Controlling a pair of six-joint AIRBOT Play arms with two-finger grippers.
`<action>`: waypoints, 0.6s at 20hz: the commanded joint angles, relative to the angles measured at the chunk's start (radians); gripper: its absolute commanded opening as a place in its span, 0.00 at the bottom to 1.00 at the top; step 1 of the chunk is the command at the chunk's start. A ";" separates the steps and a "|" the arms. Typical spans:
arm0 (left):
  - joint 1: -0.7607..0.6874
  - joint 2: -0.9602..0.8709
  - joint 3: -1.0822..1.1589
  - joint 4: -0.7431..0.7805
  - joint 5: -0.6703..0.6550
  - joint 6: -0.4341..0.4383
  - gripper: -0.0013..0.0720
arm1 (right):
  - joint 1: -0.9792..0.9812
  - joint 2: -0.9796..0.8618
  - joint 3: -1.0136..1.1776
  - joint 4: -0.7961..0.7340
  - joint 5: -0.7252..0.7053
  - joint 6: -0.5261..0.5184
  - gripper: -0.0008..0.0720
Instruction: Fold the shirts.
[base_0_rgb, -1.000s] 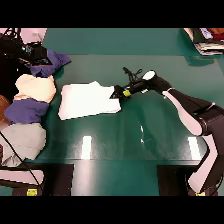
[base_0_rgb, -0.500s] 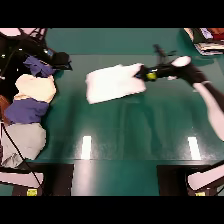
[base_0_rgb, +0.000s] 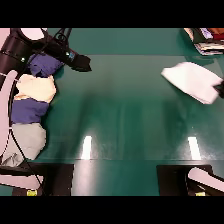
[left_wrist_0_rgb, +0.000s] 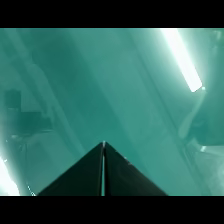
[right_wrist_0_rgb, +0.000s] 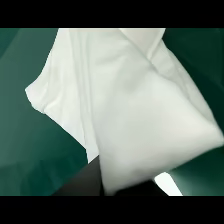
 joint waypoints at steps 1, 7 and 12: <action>-0.029 0.000 0.000 -0.003 0.051 -0.002 0.04 | -0.253 0.135 -0.171 -0.008 -0.064 0.026 0.03; -0.029 0.000 0.000 -0.006 0.047 -0.012 0.04 | -0.353 0.166 -0.236 -0.117 0.021 0.026 0.03; -0.029 0.000 0.000 -0.006 0.046 -0.010 0.04 | -0.354 0.167 -0.197 -0.483 0.119 0.027 0.90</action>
